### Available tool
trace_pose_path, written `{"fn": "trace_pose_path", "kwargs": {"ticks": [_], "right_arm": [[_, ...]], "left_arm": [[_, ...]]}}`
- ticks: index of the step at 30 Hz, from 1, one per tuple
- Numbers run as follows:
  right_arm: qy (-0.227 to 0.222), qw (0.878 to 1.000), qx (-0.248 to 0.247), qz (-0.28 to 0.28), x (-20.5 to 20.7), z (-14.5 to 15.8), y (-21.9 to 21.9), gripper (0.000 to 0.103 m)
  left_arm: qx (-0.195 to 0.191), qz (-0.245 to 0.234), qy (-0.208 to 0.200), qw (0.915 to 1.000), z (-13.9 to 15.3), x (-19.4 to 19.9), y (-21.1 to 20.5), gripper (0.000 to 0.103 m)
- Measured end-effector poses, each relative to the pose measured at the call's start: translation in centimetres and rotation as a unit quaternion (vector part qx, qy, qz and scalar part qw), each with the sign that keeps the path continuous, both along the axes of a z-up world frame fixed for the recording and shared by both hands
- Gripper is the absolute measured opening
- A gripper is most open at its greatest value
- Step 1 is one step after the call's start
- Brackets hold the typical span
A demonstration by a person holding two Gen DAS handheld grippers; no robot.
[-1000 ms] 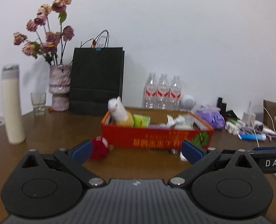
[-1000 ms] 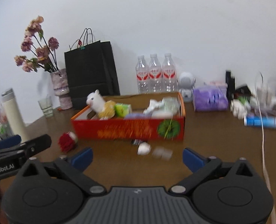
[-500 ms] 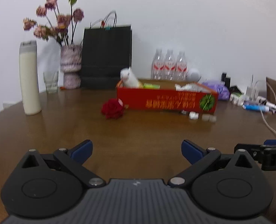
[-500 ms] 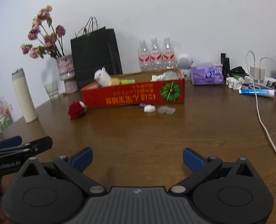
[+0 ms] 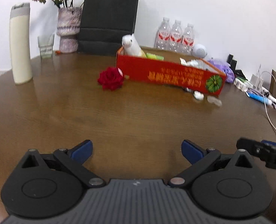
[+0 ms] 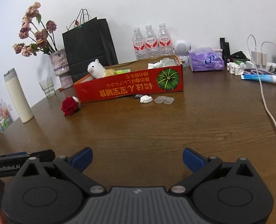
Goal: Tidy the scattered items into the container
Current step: 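Withdraw both tools from the box toward the small white items, then grasp the white plastic piece with the left tool while the right tool grasps a clear piece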
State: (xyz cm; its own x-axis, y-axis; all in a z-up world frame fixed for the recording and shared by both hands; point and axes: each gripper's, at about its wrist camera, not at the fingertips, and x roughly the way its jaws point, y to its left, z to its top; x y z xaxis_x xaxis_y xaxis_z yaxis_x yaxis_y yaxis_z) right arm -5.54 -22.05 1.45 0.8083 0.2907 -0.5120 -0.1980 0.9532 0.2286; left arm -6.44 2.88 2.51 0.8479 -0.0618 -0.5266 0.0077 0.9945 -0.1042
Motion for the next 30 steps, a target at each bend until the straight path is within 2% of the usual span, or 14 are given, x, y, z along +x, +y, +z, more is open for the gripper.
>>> {"fn": "trace_pose_path", "kwargs": {"ticks": [2,4,8,10,11,15,17,20,23,24,26,27,28,30], "right_arm": [[-0.003,1.0,0.0,0.014,1.3,0.3,-0.1,0.101],[-0.01,1.0,-0.007,0.026,2.9,0.6,-0.2,0.096],[-0.028,0.999,-0.031,0.032,7.4,1.6,-0.2,0.089],[-0.032,0.998,-0.05,0.037,9.9,1.8,-0.1,0.075],[-0.034,0.997,-0.063,0.043,11.3,1.8,-0.1,0.073],[-0.008,0.994,-0.085,0.065,16.5,0.9,-1.1,0.059],[0.001,0.993,-0.08,0.083,18.1,0.3,-1.8,0.057],[0.015,0.992,-0.064,0.104,19.2,-0.6,-2.8,0.051],[0.016,0.993,-0.071,0.091,19.5,-0.9,-3.2,0.032],[0.018,0.993,-0.073,0.089,19.5,-1.0,-3.3,0.016],[0.018,0.993,-0.078,0.082,19.4,-1.0,-3.4,0.013],[0.017,0.993,-0.082,0.078,19.3,-1.0,-3.4,0.012],[0.014,0.994,-0.084,0.074,19.2,-0.9,-3.4,0.011],[0.011,0.995,-0.084,0.06,18.9,-0.8,-3.6,0.011]], "left_arm": [[0.009,0.013,-0.016,0.9997,0.7,1.5,0.4,0.103],[0.01,0.019,-0.014,0.9997,1.5,3.5,0.6,0.103],[-0.005,-0.046,-0.036,0.9983,2.4,6.8,-0.8,0.103],[0.009,-0.067,-0.047,0.9966,2.6,8.6,-2.2,0.103],[0.015,-0.079,-0.047,0.9956,2.6,9.4,-3.0,0.103],[0.034,-0.132,-0.025,0.9904,1.8,13.0,-6.0,0.078],[0.037,-0.15,-0.01,0.988,1.2,14.5,-7.3,0.075],[0.034,-0.179,0.001,0.9832,0.3,16.0,-8.7,0.072],[0.033,-0.198,0.005,0.9797,-0.4,17.3,-10.2,0.072],[0.034,-0.199,0.004,0.9795,-0.6,17.6,-10.7,0.072],[0.033,-0.202,0.005,0.9789,-1.0,18.2,-11.7,0.071],[0.03,-0.208,0.009,0.9776,-1.2,18.4,-12.2,0.067],[0.029,-0.212,0.011,0.9767,-1.4,18.5,-12.7,0.058],[0.032,-0.214,0.016,0.9761,-1.6,18.9,-13.4,0.055]]}}
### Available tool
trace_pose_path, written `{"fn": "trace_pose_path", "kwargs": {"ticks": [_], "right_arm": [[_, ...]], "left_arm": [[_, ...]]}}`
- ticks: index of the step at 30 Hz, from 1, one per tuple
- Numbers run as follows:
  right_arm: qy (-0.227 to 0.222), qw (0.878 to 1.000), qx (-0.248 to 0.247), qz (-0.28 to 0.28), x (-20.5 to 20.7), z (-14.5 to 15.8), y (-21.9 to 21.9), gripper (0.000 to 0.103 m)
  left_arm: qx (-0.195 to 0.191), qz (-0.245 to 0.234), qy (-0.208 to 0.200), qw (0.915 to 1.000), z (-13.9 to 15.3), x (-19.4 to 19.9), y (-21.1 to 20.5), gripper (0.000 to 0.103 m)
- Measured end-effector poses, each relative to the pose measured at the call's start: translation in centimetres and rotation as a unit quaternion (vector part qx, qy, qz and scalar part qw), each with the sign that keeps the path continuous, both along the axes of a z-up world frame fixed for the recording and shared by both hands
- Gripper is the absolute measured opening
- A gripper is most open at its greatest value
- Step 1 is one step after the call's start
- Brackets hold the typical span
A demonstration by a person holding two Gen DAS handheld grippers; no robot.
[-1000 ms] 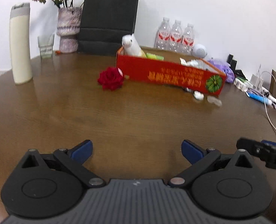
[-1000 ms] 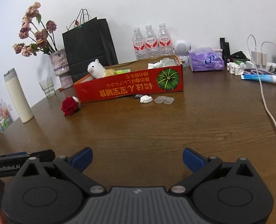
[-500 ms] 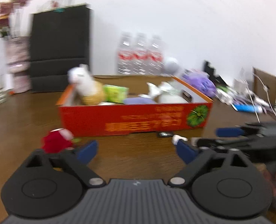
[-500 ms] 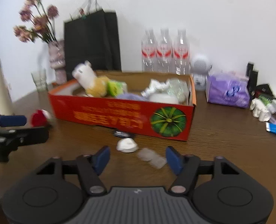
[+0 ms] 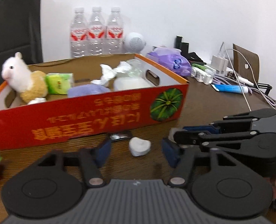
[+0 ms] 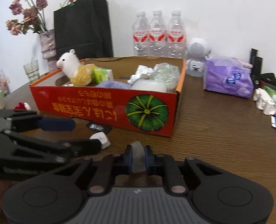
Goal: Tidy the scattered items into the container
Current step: 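Grasp the white plastic piece with the left tool while the right tool grasps a clear piece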
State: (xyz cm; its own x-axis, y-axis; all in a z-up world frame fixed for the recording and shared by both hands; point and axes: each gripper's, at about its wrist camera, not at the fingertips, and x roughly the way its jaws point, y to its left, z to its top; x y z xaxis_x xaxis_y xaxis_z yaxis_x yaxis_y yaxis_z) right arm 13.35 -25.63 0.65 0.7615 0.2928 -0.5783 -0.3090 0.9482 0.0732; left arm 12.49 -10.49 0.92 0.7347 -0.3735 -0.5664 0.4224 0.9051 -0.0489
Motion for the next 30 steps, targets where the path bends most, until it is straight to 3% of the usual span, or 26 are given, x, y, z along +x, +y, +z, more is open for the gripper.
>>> {"fn": "trace_pose_path", "kwargs": {"ticks": [2,7,11,14,20,30], "right_arm": [[-0.009,1.0,0.004,-0.013,-0.3,0.4,-0.4,0.011],[-0.026,0.998,0.02,-0.055,-0.1,1.2,-1.7,0.012],[-0.022,0.997,0.027,-0.064,0.2,1.1,-2.3,0.012],[-0.03,0.998,0.021,-0.054,0.0,1.1,-1.8,0.012],[-0.045,0.996,0.025,-0.068,-2.6,1.6,-1.0,0.012],[-0.062,0.994,0.07,-0.063,-13.9,2.7,2.5,0.011]], "left_arm": [[0.006,0.008,0.009,0.9999,-0.3,0.5,-0.5,0.053],[0.007,0.008,0.018,0.9998,-0.5,0.8,-1.2,0.028],[-0.014,0.034,0.019,0.9992,-0.4,0.8,-0.4,0.028],[0.01,0.077,0.002,0.997,0.1,-0.4,-0.2,0.028],[-0.013,0.132,-0.058,0.9895,2.7,-8.1,2.9,0.028],[-0.011,0.207,-0.067,0.9759,2.6,-17.8,8.5,0.028]]}}
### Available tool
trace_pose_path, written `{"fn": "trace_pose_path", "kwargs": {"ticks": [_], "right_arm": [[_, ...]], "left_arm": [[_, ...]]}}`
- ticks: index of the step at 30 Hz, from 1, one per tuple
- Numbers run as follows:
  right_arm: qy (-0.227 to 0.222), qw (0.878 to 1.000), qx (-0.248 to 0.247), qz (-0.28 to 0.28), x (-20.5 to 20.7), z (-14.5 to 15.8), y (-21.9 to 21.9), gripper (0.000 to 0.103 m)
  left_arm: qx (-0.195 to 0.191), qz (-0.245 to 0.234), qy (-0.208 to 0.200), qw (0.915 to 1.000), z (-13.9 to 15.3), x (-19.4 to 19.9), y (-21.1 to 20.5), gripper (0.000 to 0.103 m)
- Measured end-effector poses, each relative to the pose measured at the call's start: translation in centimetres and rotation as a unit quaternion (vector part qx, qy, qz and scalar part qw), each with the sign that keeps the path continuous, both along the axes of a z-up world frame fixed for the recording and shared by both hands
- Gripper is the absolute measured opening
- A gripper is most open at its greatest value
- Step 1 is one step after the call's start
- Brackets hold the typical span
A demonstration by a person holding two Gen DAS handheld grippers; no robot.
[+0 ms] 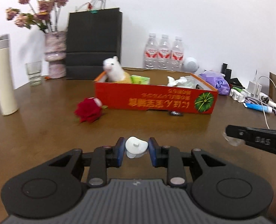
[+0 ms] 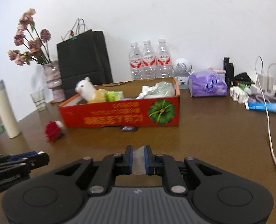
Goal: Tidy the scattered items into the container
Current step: 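Grasp the white plastic piece with the left tool while the right tool grasps a clear piece, then carry the white piece and clear piece over the box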
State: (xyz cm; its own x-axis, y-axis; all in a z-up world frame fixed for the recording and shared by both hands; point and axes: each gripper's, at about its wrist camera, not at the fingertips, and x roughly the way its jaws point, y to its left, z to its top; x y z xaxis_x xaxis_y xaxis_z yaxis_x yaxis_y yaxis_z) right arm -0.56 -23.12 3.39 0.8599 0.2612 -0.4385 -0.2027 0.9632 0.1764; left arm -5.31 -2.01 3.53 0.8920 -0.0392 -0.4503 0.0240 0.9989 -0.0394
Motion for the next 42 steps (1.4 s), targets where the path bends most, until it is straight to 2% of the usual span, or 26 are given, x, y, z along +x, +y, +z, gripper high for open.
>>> {"fn": "trace_pose_path", "kwargs": {"ticks": [5,9,16,18,22,27,31,35,39,42], "right_arm": [[-0.029,1.0,-0.002,0.006,-5.3,1.0,1.2,0.011],[-0.058,0.998,0.0,-0.004,-9.6,1.1,2.3,0.011],[-0.093,0.995,0.013,-0.022,-16.2,-0.8,3.0,0.011],[-0.091,0.995,0.015,-0.027,-17.4,-1.4,3.0,0.011],[-0.087,0.996,0.018,-0.033,-19.1,-1.9,2.8,0.012],[-0.101,0.994,0.019,-0.032,-19.5,-1.6,2.7,0.012],[-0.101,0.994,0.023,-0.033,-18.9,-1.5,2.7,0.012],[-0.094,0.995,0.027,-0.035,-16.7,-0.5,2.2,0.012],[-0.105,0.993,0.035,-0.033,-11.6,2.5,1.4,0.012],[-0.123,0.992,0.034,-0.018,-6.4,5.1,0.9,0.012]], "left_arm": [[-0.011,0.001,-0.019,0.9998,-0.4,-4.0,0.6,0.028],[-0.016,0.008,-0.071,0.9973,-0.9,-8.3,0.8,0.028],[0.014,0.031,-0.132,0.9907,-1.9,-15.0,0.6,0.028],[0.017,0.033,-0.144,0.9888,-2.1,-16.3,0.6,0.028],[0.011,0.023,-0.141,0.9897,-2.5,-17.5,0.1,0.028],[0.017,0.011,-0.152,0.9881,-2.4,-18.1,-0.7,0.028],[0.011,0.014,-0.141,0.9899,-2.2,-16.8,-0.6,0.028],[-0.004,0.009,-0.148,0.989,0.1,-13.3,-0.1,0.028],[-0.02,-0.004,-0.171,0.9851,3.9,-7.1,0.3,0.028],[-0.036,-0.009,-0.168,0.9851,6.9,-0.8,0.4,0.028]]}}
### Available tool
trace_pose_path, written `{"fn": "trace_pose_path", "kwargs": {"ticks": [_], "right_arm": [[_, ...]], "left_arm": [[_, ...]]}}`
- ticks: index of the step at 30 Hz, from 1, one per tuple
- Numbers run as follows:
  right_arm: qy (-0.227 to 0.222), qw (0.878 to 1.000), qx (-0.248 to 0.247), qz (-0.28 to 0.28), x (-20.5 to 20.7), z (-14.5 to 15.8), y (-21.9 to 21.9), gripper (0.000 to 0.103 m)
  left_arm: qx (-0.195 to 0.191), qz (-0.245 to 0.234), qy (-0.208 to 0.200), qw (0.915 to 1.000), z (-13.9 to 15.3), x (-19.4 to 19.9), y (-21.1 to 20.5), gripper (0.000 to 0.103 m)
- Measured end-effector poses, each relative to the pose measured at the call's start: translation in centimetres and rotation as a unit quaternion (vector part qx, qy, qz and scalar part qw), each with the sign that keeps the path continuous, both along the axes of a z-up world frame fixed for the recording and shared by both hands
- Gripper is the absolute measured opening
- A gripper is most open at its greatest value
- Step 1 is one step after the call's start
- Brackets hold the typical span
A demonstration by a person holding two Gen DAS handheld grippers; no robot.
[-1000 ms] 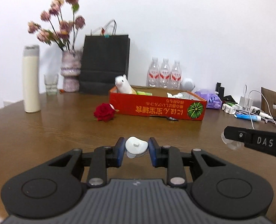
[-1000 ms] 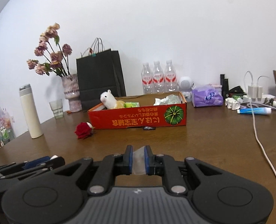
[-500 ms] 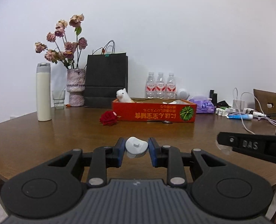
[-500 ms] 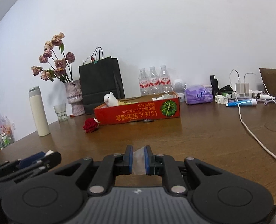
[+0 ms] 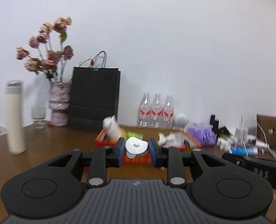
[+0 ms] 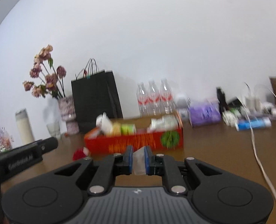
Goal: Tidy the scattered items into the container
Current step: 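Carry the white piece and clear piece over the box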
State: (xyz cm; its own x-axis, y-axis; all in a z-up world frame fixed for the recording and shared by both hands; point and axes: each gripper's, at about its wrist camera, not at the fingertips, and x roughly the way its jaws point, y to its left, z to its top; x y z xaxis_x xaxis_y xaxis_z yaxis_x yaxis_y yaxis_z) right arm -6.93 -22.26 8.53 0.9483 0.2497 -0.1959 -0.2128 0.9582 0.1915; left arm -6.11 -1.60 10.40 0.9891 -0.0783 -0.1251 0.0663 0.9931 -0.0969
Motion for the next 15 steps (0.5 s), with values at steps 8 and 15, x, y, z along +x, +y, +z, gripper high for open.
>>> {"fn": "trace_pose_path", "kwargs": {"ticks": [8,15], "right_arm": [[0.014,1.0,-0.017,0.005,16.1,3.9,0.0,0.012],[0.054,0.998,-0.027,0.004,26.4,3.6,1.3,0.012]], "left_arm": [[0.035,0.033,-0.023,0.9986,2.5,13.6,-1.8,0.028],[0.06,0.038,0.05,0.9962,0.7,23.1,-2.0,0.028]]}}
